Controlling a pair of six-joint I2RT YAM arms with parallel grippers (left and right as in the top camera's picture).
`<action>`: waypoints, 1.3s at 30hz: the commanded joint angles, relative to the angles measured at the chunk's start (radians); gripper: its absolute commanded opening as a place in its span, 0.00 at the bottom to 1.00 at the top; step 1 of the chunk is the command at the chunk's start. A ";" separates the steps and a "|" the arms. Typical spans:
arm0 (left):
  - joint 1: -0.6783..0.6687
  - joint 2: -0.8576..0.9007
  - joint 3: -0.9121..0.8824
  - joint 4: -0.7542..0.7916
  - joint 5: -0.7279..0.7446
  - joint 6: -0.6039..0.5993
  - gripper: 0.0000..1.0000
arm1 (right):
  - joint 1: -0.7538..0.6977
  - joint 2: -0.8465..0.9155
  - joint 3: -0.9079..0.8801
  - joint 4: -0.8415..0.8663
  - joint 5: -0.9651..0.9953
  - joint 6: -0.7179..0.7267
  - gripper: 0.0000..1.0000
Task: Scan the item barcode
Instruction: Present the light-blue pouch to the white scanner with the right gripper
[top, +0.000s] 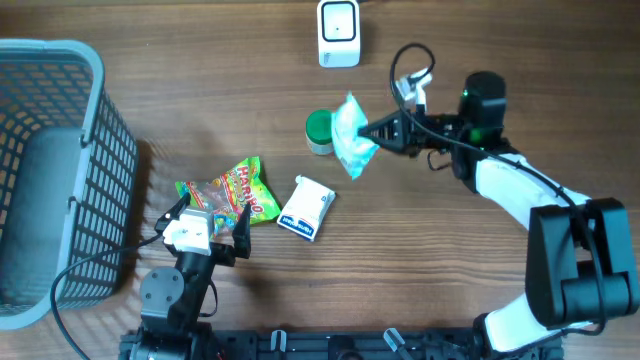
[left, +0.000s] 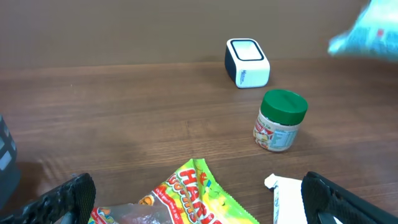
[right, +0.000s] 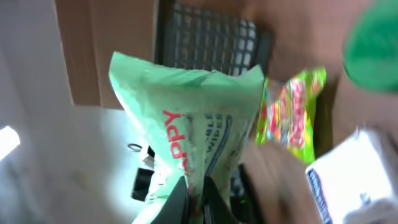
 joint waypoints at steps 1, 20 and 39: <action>-0.005 -0.004 -0.008 0.003 -0.006 -0.009 1.00 | -0.003 -0.049 0.031 0.412 0.013 0.160 0.05; -0.005 -0.004 -0.008 0.003 -0.006 -0.009 1.00 | 0.219 0.094 0.574 -0.381 1.410 -1.082 0.05; -0.005 -0.004 -0.008 0.003 -0.006 -0.009 1.00 | 0.296 0.564 0.974 -0.458 1.820 -1.132 0.05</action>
